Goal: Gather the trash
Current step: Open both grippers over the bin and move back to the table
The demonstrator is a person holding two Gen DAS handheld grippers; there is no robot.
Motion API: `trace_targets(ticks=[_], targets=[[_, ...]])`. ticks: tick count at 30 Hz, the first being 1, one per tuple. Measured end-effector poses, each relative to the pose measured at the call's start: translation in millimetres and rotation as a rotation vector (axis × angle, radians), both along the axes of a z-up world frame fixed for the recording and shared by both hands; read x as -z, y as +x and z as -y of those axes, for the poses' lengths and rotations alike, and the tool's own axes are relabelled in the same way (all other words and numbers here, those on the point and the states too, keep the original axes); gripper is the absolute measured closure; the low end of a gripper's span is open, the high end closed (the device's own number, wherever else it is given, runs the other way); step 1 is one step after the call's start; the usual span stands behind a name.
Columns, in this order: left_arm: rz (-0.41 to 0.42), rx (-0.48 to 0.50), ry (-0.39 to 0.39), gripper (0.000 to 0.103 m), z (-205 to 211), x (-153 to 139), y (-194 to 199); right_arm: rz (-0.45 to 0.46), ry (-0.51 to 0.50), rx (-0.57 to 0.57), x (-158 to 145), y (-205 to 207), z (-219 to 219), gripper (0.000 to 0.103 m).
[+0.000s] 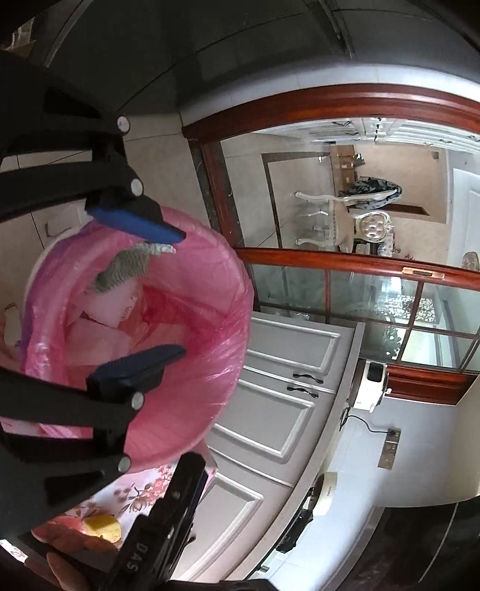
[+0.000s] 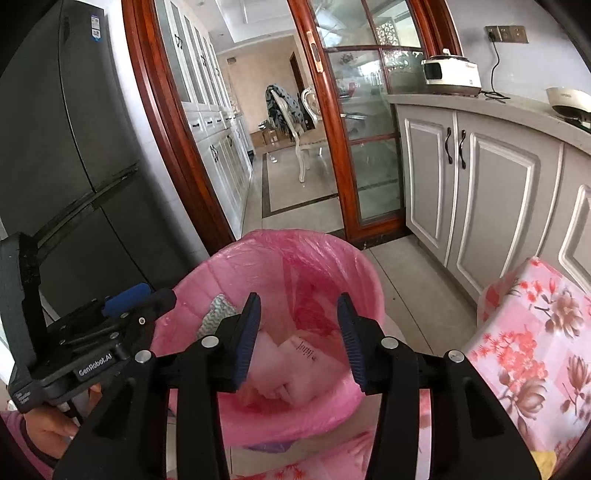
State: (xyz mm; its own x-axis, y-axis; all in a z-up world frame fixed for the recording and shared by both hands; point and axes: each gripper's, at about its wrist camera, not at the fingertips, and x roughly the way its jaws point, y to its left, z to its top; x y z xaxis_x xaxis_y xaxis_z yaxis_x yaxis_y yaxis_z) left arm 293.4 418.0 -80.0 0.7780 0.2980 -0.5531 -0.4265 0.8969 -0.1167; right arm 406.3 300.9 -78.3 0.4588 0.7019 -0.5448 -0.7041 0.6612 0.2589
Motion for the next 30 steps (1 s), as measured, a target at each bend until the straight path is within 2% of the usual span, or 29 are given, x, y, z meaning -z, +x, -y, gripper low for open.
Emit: trace_targets(ticks=[6,9,12,17,20,30], targets=[[0.043,-0.031,-0.018,0.028,18.9,-18.3,-41.7,0.028,0.004,0.021,-20.6,-41.3,35.7,0.059],[0.070,-0.036,-0.001,0.014,38.3,-32.2,-66.9,0.054,0.000,0.041,-30.3,-68.8,60.8,0.059],[0.090,-0.011,0.032,0.005,68.2,-43.2,-91.8,0.071,0.003,0.070,-38.1,-99.4,90.8,0.053],[0.078,0.076,0.076,0.005,127.1,-48.0,-124.5,0.113,-0.016,0.105,-43.8,-149.6,139.0,0.048],[0.065,0.123,0.092,0.005,162.9,-46.7,-138.3,0.135,-0.023,0.140,-45.4,-176.2,172.5,0.041],[0.057,0.292,0.091,0.005,258.6,-35.8,-162.7,0.154,0.009,0.309,-39.0,-237.7,283.9,0.041]])
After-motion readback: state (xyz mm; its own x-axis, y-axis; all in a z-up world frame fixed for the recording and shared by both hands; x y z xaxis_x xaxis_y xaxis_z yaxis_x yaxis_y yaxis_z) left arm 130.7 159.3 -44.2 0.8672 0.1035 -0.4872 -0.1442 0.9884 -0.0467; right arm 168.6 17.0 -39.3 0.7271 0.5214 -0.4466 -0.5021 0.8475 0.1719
